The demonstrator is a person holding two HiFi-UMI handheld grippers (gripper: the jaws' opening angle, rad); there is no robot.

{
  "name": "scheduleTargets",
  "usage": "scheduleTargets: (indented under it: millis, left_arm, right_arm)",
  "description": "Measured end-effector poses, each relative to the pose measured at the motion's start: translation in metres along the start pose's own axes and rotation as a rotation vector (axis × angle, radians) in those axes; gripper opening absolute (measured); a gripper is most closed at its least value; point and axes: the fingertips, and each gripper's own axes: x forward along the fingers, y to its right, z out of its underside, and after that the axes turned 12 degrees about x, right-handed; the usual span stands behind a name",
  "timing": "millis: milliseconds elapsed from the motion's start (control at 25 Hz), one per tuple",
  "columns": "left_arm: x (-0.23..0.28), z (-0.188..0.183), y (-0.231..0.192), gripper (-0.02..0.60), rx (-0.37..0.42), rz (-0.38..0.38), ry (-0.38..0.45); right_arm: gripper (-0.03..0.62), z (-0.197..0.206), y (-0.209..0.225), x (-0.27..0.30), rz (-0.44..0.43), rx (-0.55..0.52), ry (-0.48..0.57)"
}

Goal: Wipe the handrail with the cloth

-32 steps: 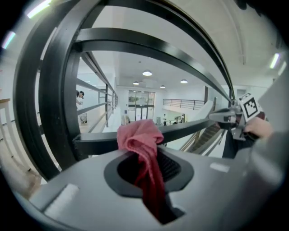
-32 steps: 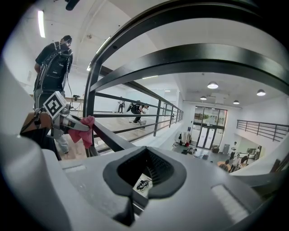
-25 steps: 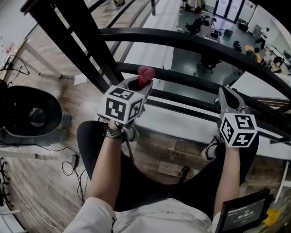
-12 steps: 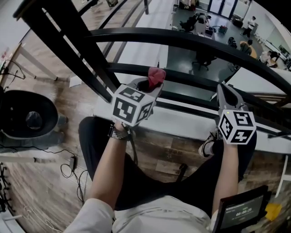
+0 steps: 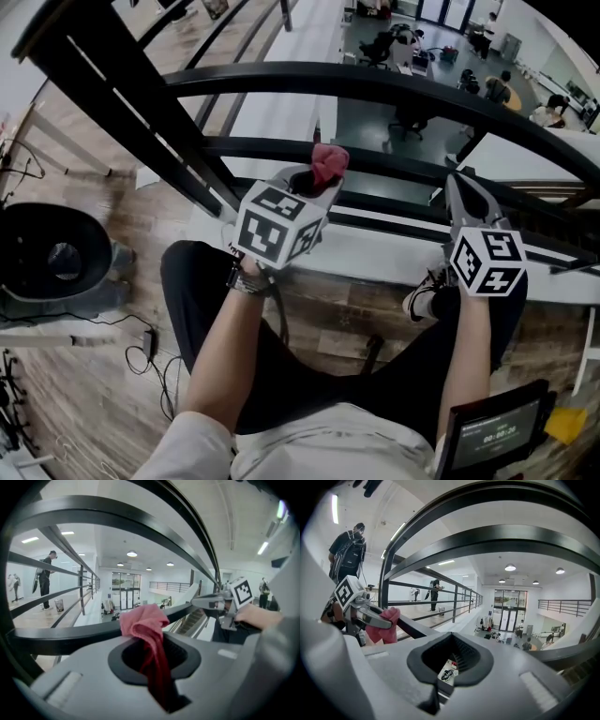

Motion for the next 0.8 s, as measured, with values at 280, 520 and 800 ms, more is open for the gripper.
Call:
scheduleTargets:
  millis: [280,520,800]
  left_arm:
    - [0.011,-0.006,0.015,0.066,0.016,0.040,0.009]
    - [0.028,-0.014,0.041,0.066,0.049,0.104,0.022]
    - [0.037,-0.019,0.051,0.066,0.053,0.128,0.029]
  right_arm:
    - [0.002,-0.008,0.023,-0.015,0.052,0.014,0.039]
    - [0.002,0.001,0.051,-0.028,0.104,0.072,0.039]
    - [0.002,0.002,0.063,-0.034,0.130,0.075,0.051]
